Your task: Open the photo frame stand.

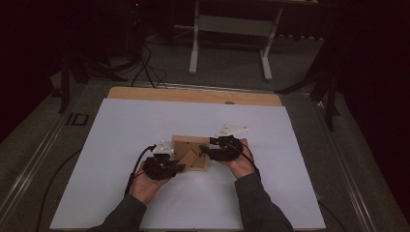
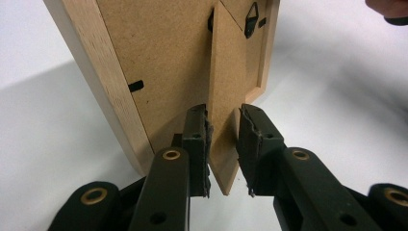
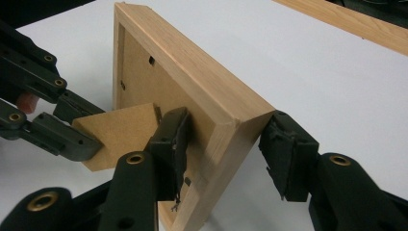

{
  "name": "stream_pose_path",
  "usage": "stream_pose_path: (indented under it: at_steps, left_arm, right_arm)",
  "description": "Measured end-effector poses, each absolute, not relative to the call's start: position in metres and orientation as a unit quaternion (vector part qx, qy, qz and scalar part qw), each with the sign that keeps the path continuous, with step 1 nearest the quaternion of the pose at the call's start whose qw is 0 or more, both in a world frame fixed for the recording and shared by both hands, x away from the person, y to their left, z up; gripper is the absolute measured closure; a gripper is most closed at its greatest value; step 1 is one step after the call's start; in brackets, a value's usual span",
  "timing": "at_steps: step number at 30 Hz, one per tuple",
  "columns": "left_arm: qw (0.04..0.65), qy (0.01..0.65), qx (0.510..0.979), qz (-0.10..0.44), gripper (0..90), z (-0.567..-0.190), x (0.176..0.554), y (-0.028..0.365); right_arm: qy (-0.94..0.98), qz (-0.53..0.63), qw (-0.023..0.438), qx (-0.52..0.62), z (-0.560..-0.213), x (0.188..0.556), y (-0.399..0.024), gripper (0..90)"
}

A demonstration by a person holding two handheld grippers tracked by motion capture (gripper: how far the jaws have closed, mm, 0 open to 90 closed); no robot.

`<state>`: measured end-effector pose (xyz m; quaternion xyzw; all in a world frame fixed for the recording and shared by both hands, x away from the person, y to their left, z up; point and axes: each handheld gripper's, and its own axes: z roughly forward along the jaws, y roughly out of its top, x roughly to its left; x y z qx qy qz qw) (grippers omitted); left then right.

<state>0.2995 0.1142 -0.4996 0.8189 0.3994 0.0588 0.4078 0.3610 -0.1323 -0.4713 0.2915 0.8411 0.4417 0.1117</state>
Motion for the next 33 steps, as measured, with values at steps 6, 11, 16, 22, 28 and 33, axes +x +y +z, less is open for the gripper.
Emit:
stream_pose_path:
  at_steps: [6,11,16,22,28,33]
  left_arm:
    - [0.403,0.405,0.818,0.066,75.8,-0.500,0.301,0.113]
    - [0.397,0.408,0.819,0.072,76.2,-0.500,0.305,0.113]
    - [0.388,0.413,0.820,0.080,75.8,-0.501,0.312,0.112]
    - [0.382,0.415,0.821,0.090,75.4,-0.503,0.318,0.111]
    - [0.379,0.419,0.819,0.100,75.3,-0.503,0.323,0.108]
    - [0.378,0.420,0.818,0.107,74.9,-0.504,0.326,0.105]
  right_arm:
    - [0.837,0.449,0.117,0.289,-0.468,0.359,-0.133,55.1]
    - [0.835,0.452,0.122,0.288,-0.467,0.358,-0.134,56.5]
    - [0.833,0.456,0.127,0.288,-0.466,0.358,-0.134,57.2]
    - [0.833,0.455,0.131,0.285,-0.465,0.358,-0.134,57.2]
    - [0.833,0.451,0.139,0.289,-0.464,0.362,-0.133,56.8]
    - [0.831,0.451,0.142,0.293,-0.464,0.366,-0.134,56.6]
